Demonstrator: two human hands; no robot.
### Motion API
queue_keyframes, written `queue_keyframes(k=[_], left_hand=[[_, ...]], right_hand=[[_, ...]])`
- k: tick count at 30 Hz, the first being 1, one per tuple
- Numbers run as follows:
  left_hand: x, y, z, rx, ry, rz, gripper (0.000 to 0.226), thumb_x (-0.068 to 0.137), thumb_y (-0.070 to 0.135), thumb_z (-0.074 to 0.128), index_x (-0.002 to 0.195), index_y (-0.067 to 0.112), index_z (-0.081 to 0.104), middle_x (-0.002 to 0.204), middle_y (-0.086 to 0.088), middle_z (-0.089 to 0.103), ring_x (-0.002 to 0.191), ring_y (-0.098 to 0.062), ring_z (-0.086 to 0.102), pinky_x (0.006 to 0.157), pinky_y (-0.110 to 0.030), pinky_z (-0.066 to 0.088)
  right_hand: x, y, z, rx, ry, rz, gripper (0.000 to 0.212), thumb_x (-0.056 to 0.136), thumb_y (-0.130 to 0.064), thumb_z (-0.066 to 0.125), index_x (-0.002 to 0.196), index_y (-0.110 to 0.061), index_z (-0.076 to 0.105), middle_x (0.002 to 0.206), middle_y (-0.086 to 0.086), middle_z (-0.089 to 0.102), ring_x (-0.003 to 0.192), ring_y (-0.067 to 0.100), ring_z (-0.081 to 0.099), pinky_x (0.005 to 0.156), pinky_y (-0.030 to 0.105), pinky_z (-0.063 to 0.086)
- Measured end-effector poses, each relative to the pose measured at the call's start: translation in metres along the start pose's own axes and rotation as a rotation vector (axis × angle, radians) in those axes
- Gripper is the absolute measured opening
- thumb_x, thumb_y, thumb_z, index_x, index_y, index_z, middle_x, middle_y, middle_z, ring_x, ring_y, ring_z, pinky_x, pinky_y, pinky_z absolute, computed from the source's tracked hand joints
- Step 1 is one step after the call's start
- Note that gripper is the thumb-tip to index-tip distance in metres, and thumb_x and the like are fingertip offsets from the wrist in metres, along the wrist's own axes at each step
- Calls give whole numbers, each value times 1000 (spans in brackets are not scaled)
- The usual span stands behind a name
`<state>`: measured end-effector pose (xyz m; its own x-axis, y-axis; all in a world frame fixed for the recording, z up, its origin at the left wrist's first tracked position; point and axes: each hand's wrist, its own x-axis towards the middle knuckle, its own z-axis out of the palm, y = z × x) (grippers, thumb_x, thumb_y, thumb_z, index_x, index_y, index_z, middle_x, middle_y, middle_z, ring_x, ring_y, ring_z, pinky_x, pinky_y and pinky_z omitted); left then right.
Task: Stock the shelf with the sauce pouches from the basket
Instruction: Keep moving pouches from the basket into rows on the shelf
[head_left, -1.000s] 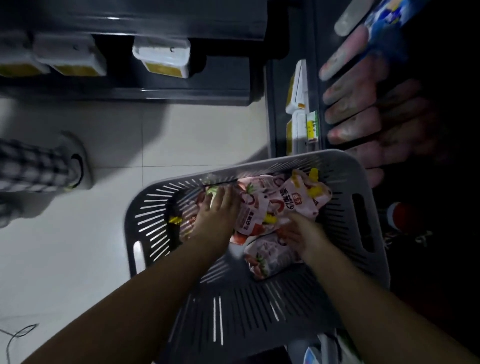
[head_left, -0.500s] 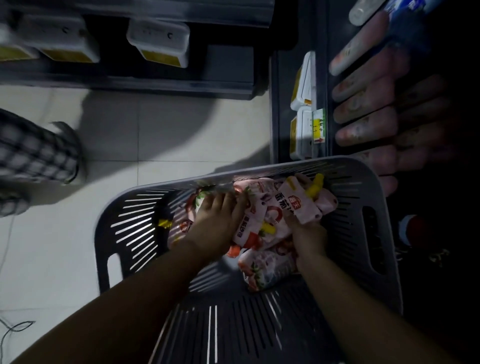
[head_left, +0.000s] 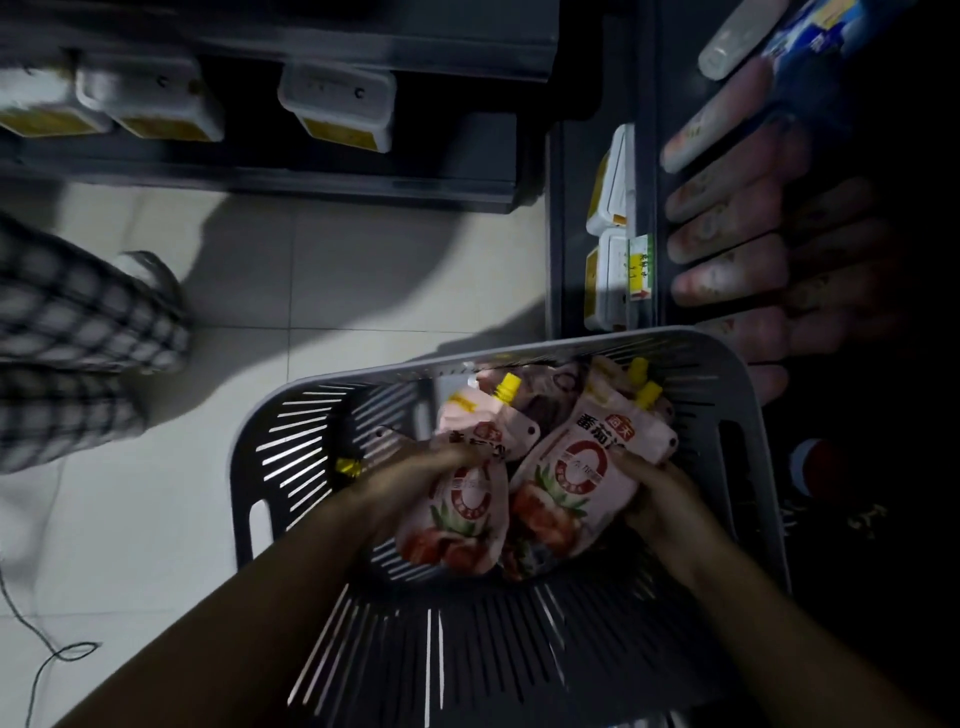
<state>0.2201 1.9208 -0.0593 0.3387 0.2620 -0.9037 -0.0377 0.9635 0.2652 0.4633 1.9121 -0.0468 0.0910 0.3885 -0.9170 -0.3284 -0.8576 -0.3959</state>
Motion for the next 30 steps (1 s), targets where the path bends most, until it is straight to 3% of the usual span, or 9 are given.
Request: queue_keyframes(k=[2, 4, 6, 9, 13, 19, 21, 26, 30], left_hand=[[-1, -6, -5, -68, -16, 3, 44, 67, 29, 76, 105, 10, 67, 98, -14, 74, 90, -30, 71, 88, -46, 54], [-1, -10, -7, -101, -2, 17, 34, 69, 23, 71, 100, 11, 67, 91, -13, 75, 79, -25, 73, 73, -38, 60], [0, -9, -7, -114, 27, 19, 39, 65, 23, 71, 101, 9, 67, 94, -15, 74, 81, -27, 72, 74, -38, 59], [5, -10, -7, -42, 24, 2, 43, 65, 26, 74, 103, 9, 66, 102, -16, 72, 95, -32, 69, 91, -49, 52], [3, -11, -3, -91, 54, 41, 15, 83, 16, 64, 97, 12, 66, 100, -16, 73, 85, -27, 72, 75, -40, 58], [-2, -17, 2, -175, -41, 0, 25, 79, 5, 65, 104, 10, 64, 91, -12, 75, 78, -24, 73, 66, -34, 60], [-6, -21, 5, -176, -40, -41, 35, 75, 6, 67, 109, 8, 61, 86, -9, 76, 72, -22, 73, 59, -32, 59], [-10, -35, 5, -282, 2, -73, 43, 66, 23, 74, 106, 7, 66, 101, -14, 73, 84, -27, 69, 90, -45, 51], [-25, -39, 9, -341, -18, -62, 15, 77, 19, 66, 88, 9, 72, 83, -10, 74, 63, -19, 69, 56, -28, 55]], right_hand=[[4, 6, 1, 132, -30, 95, 47, 72, -22, 71, 116, -12, 61, 98, 7, 74, 95, 23, 67, 74, 36, 58], [10, 11, 6, 208, -84, 154, 75, 43, -32, 91, 111, -11, 66, 102, 9, 73, 95, 26, 69, 80, 39, 58], [15, 16, 14, 272, -133, 203, 86, 26, -36, 95, 105, -12, 71, 110, 12, 71, 96, 26, 69, 86, 45, 53], [18, 17, 30, 160, -162, 261, 62, 53, -42, 82, 107, -15, 69, 109, 11, 71, 100, 27, 67, 85, 42, 50], [15, 9, 36, 36, -227, 290, 37, 65, -28, 71, 99, -14, 69, 96, 9, 75, 83, 23, 72, 70, 37, 56], [14, 2, 37, -69, -220, 163, 22, 80, -4, 66, 100, -13, 65, 86, 7, 76, 75, 21, 73, 60, 33, 59], [11, 3, 37, -79, -210, 137, 24, 81, -1, 65, 102, -12, 65, 86, 7, 75, 74, 20, 73, 58, 32, 59], [3, 10, 37, -29, -145, 122, 34, 73, -8, 71, 106, -14, 64, 96, 10, 74, 85, 27, 71, 71, 41, 58], [-12, 7, 40, 25, -116, 176, 57, 62, -15, 76, 116, -12, 58, 106, 16, 70, 93, 32, 68, 71, 43, 57]])
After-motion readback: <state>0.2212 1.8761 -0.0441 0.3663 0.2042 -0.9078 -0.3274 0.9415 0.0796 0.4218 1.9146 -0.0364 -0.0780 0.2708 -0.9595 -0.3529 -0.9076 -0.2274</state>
